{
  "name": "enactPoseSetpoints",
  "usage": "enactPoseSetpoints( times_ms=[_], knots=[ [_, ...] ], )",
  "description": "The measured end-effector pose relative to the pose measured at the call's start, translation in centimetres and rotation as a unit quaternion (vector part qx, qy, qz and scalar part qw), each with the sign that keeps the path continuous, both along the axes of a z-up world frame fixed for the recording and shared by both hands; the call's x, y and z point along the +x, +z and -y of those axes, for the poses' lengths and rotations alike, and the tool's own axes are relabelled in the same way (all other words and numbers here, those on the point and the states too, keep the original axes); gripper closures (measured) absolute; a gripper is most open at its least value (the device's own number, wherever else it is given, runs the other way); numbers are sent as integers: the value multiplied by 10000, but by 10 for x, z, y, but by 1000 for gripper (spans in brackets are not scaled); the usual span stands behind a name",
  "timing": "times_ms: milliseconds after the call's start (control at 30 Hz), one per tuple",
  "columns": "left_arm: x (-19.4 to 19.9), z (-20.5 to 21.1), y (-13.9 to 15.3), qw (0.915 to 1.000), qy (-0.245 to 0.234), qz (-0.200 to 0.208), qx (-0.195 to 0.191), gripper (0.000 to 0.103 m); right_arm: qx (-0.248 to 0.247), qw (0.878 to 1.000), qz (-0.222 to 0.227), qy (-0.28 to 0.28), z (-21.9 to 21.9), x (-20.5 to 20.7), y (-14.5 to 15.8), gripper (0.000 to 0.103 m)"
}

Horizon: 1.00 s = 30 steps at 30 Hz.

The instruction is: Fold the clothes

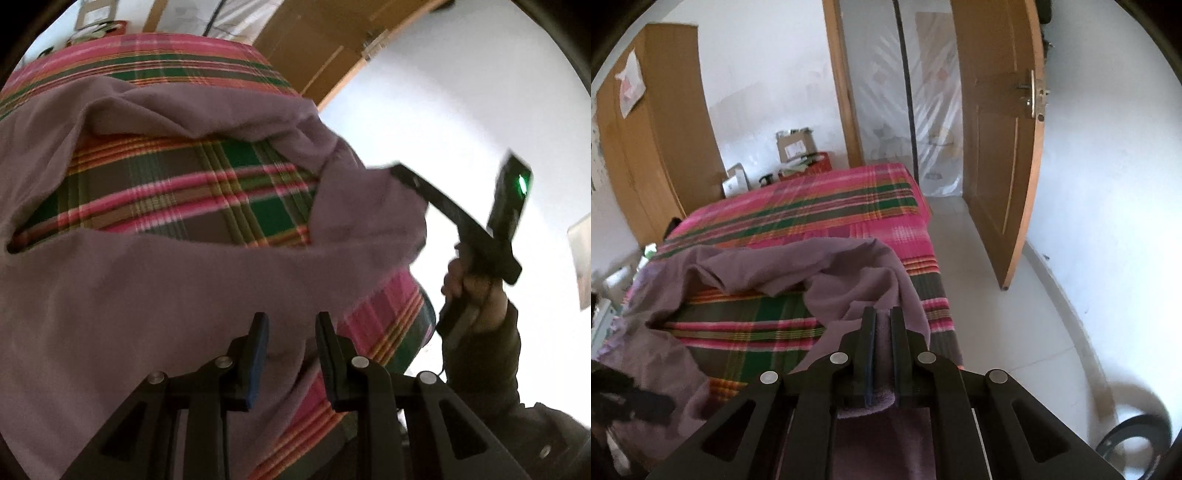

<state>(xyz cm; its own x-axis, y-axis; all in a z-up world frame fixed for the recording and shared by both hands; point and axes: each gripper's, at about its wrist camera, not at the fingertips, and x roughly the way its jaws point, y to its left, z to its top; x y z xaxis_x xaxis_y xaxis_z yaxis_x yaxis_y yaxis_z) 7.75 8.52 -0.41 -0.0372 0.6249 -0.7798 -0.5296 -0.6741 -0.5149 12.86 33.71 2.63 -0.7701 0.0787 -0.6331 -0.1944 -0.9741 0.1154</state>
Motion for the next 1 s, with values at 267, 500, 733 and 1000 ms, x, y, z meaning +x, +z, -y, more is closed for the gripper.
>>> enactPoseSetpoints(
  times_ms=[267,500,733,1000],
  knots=[
    [28,-5,-7,9970,-501,-338,-492,75,-81,9993,351,17,-1,-29,-18,95],
    [39,-4,-3,9950,-707,-481,-516,74,-89,9985,538,6,2,-39,-27,94],
    [52,-15,5,9907,-881,-857,-593,74,-111,9985,524,-83,3,-32,-27,92],
    [54,-30,-8,9864,-1121,-899,-803,74,-281,9993,221,-130,-2,-15,-13,76]
  ],
)
